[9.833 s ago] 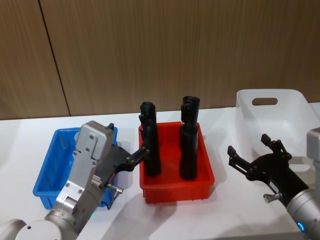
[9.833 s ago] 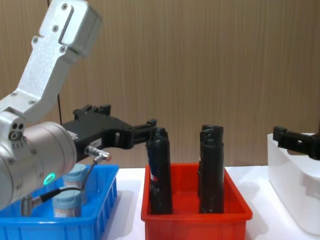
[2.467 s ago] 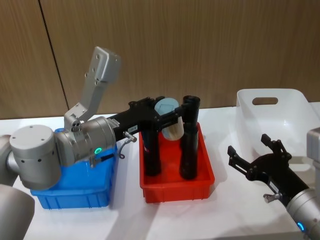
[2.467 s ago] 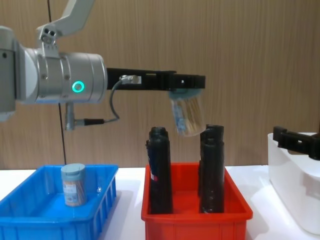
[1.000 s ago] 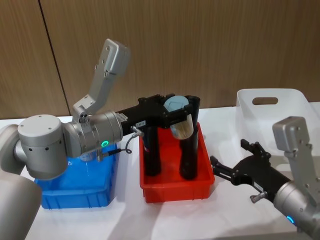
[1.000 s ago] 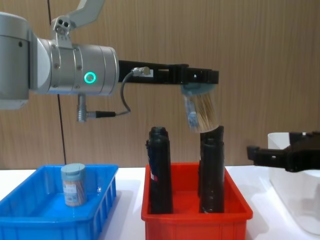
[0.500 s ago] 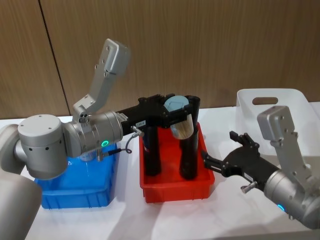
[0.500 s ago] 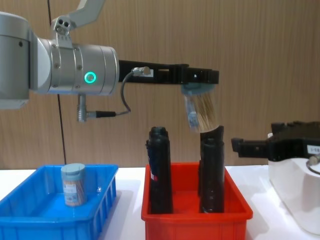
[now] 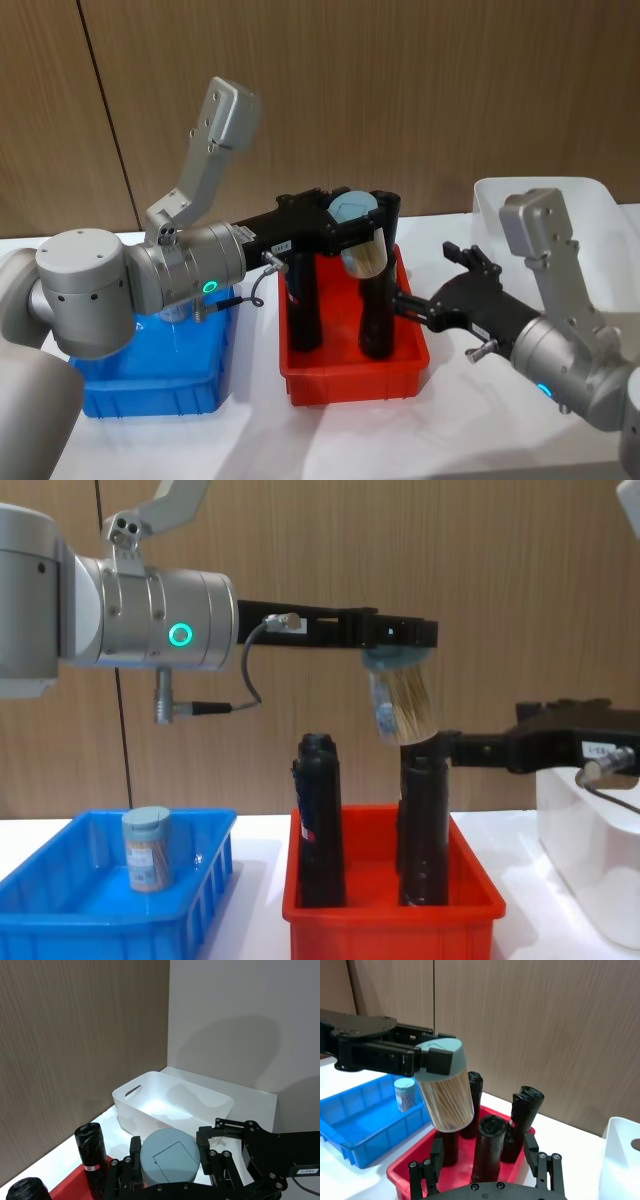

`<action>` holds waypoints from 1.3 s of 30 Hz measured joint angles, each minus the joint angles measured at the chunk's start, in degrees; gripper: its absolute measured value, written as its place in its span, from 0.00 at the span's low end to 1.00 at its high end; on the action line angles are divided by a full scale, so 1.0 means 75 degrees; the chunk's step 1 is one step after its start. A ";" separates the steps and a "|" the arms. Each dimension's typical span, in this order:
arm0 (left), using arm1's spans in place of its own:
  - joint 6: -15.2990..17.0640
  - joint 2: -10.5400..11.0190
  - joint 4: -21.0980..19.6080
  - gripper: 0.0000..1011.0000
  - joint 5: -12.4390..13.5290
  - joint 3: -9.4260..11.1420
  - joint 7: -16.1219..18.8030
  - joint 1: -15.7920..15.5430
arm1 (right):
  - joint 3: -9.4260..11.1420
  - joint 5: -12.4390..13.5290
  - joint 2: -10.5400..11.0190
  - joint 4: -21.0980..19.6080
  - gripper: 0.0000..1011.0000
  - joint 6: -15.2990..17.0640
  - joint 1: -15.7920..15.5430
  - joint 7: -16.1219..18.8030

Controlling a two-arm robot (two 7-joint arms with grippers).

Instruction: Pick the cotton swabs from the blue box and place them into the white box.

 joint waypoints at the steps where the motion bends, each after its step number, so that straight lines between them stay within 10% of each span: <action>1: 0.0000 0.0000 0.0000 0.66 0.0000 0.0000 0.0000 0.0000 | -0.0002 0.0007 -0.0017 0.0029 0.99 -0.0003 0.0031 0.0023; 39: 0.0000 0.0001 0.0000 0.66 0.0000 0.0000 0.0001 0.0001 | -0.0231 0.0352 -0.0531 0.0855 0.99 0.0117 0.0931 0.1045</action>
